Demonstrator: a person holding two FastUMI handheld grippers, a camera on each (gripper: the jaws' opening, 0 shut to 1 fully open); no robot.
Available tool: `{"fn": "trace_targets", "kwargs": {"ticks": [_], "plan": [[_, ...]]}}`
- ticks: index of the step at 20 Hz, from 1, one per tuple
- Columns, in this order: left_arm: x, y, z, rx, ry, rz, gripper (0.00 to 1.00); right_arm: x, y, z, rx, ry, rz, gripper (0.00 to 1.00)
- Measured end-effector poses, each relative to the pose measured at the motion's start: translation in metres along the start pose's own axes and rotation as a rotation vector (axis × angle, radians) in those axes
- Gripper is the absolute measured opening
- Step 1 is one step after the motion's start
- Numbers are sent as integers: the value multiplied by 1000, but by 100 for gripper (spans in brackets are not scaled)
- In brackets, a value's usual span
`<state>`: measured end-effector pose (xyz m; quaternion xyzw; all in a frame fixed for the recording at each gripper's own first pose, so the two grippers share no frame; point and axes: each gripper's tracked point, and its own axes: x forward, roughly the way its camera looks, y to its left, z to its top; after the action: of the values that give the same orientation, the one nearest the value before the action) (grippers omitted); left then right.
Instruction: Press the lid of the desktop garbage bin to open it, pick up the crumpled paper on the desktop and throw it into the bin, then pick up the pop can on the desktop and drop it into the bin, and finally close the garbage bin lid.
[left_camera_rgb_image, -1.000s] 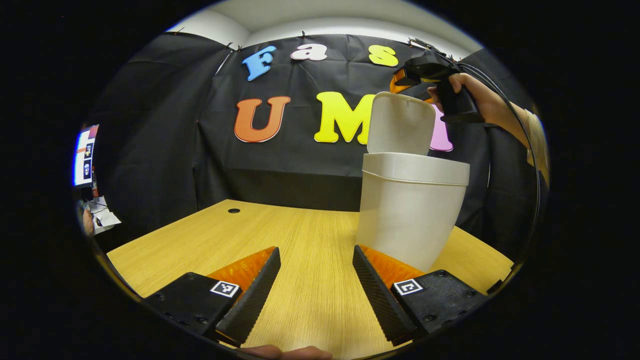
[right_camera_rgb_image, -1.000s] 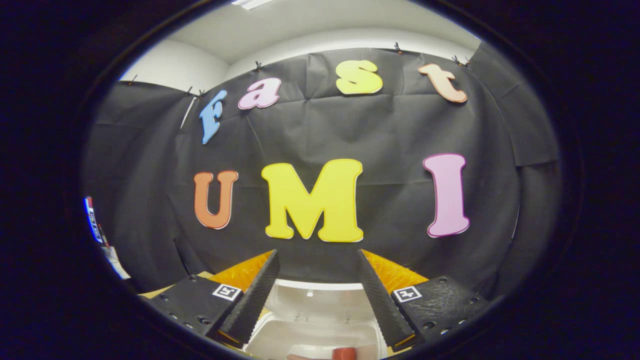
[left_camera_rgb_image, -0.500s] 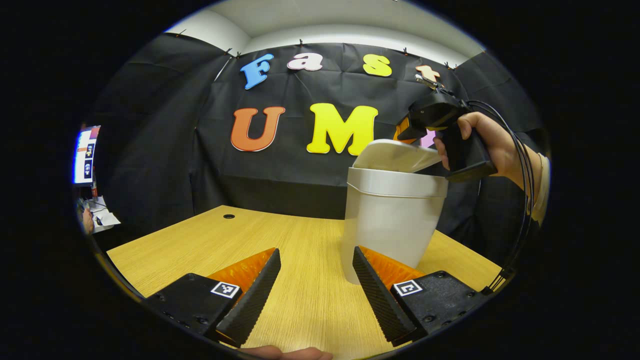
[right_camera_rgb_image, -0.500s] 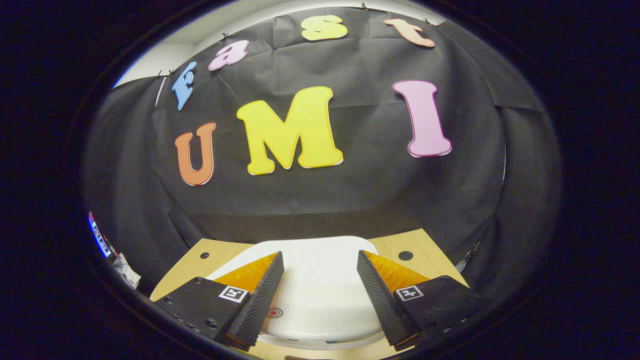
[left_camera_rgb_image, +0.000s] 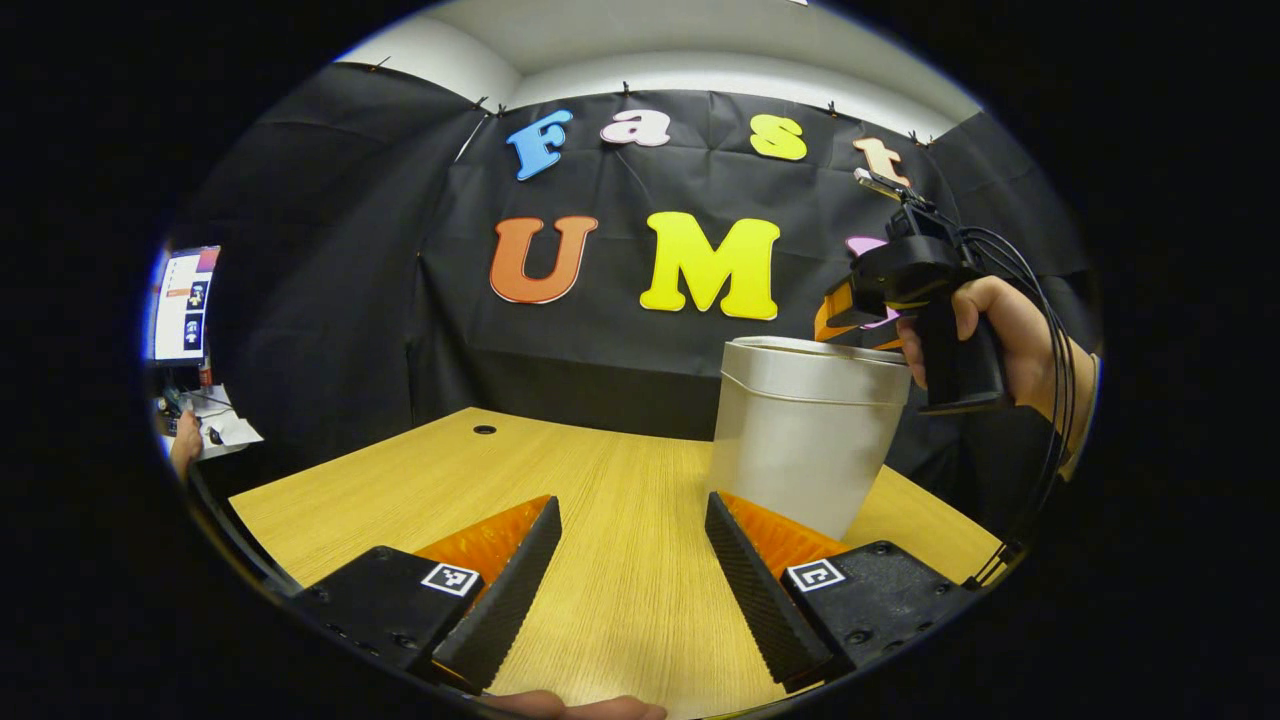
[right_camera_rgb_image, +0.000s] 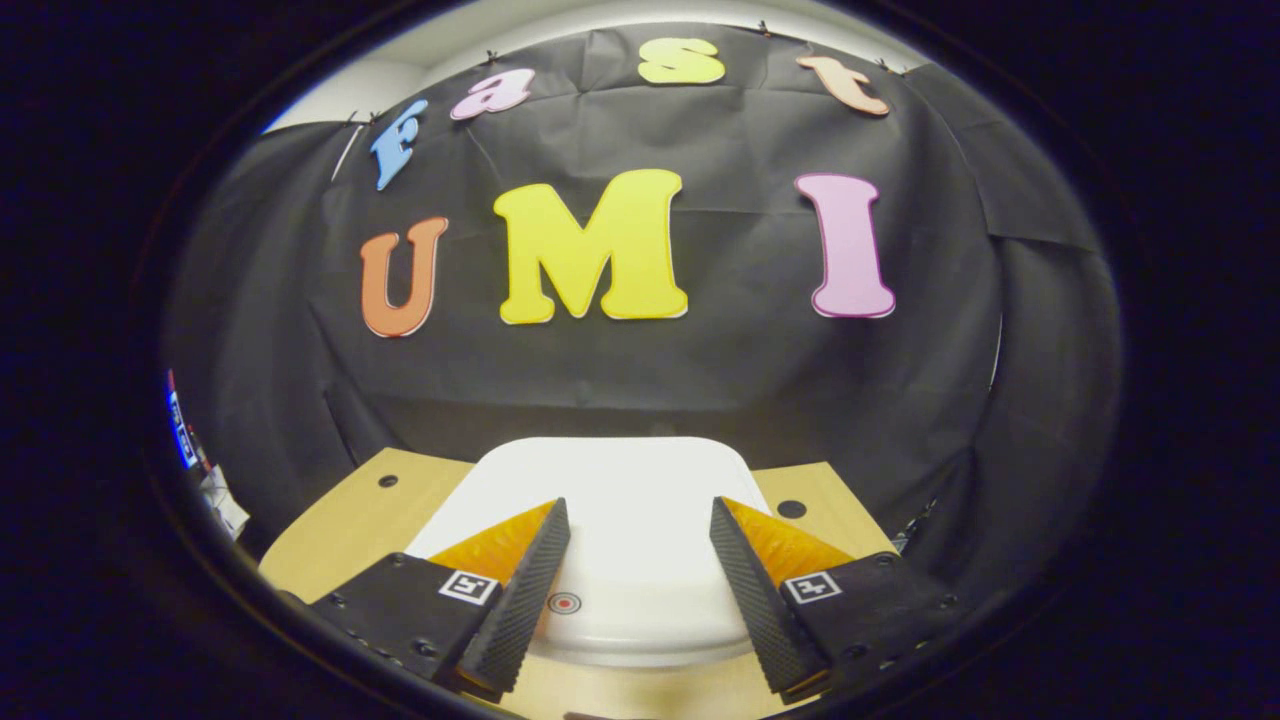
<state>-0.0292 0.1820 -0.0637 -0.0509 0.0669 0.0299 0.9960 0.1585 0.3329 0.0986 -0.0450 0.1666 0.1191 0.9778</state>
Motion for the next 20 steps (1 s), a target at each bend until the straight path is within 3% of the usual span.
{"fn": "trace_targets", "kwargs": {"ticks": [3, 6, 10, 14, 20], "plan": [[-9, -14, 3, -2, -4, -37, 98, -11, 3, -6, -6, 6, -9, 89], [-10, -13, 10, 59, -33, -16, 97, -23, 6, -11, -1, 15, -19, 89], [-17, -19, 4, 51, -23, -41, 98, -37, 9, -17, 18, -5, -33, 89], [-21, -5, -9, 80, -1, 10, 98, -39, 13, -23, -16, -138, -38, 89], [-16, -31, -27, 105, 32, -30, 98, -31, 15, -25, -7, -328, -53, 90]]}}
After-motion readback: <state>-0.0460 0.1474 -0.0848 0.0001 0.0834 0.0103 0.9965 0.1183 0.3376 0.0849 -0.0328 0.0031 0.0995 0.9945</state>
